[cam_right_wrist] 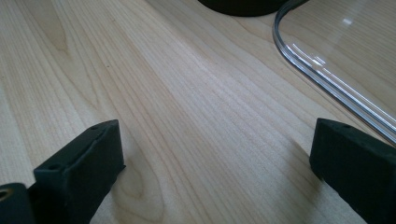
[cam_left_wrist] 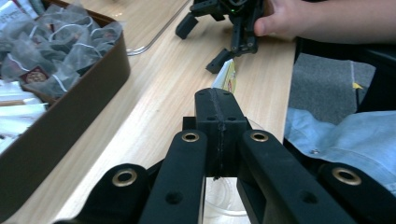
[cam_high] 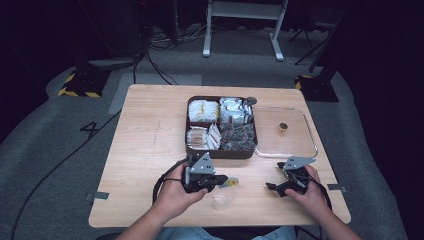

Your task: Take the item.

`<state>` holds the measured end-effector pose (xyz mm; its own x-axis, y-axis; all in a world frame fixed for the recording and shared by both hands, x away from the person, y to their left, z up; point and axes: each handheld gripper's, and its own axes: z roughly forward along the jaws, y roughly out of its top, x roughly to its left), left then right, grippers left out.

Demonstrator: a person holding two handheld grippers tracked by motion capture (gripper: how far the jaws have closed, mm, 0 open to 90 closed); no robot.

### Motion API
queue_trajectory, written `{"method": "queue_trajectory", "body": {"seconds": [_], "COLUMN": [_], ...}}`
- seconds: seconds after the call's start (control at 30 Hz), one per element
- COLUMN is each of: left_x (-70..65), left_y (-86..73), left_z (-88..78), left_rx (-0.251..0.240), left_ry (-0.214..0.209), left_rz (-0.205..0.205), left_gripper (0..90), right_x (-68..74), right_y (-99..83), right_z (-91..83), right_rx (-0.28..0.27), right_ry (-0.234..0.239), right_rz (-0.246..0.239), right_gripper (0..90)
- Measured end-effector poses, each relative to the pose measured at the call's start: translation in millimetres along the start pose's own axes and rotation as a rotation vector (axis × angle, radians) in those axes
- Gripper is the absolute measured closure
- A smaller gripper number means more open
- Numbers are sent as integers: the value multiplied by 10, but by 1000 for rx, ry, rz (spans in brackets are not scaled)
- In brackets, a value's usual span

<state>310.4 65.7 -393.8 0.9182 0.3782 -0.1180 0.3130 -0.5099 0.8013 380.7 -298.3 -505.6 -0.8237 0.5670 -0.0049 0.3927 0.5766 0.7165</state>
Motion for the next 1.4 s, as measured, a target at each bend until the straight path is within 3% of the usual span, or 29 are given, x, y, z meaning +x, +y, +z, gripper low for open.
{"method": "queue_trajectory", "body": {"seconds": [0.33, 0.43, 0.53, 0.87, 1.03, 1.2, 1.4], "left_x": [-69, -58, -55, -56, -20, -18, 69], "left_y": [-119, -141, -158, -136, -108, -86, -128], "left_z": [105, 120, 124, 74, -30, -176, -352], "left_rx": [30, 43, 38, 5, -21, -20, -20], "left_ry": [-21, -35, -32, -27, 12, 134, 232], "left_rz": [6, -20, -22, -16, -21, -17, -52], "left_gripper": [900, 881, 705, 588, 549, 476, 404], "right_x": [0, 0, 0, 0, 0, 0, 12], "right_y": [0, 0, 0, 0, 0, 0, -4], "right_z": [0, 0, 0, 0, 0, 0, -4], "right_rx": [0, 0, 0, 0, 0, 0, 1], "right_ry": [0, 0, 0, 0, 0, 0, -10], "right_rz": [0, 0, 1, 0, 0, 0, 11], "right_gripper": [28, 28, 28, 28, 28, 28, 28]}}
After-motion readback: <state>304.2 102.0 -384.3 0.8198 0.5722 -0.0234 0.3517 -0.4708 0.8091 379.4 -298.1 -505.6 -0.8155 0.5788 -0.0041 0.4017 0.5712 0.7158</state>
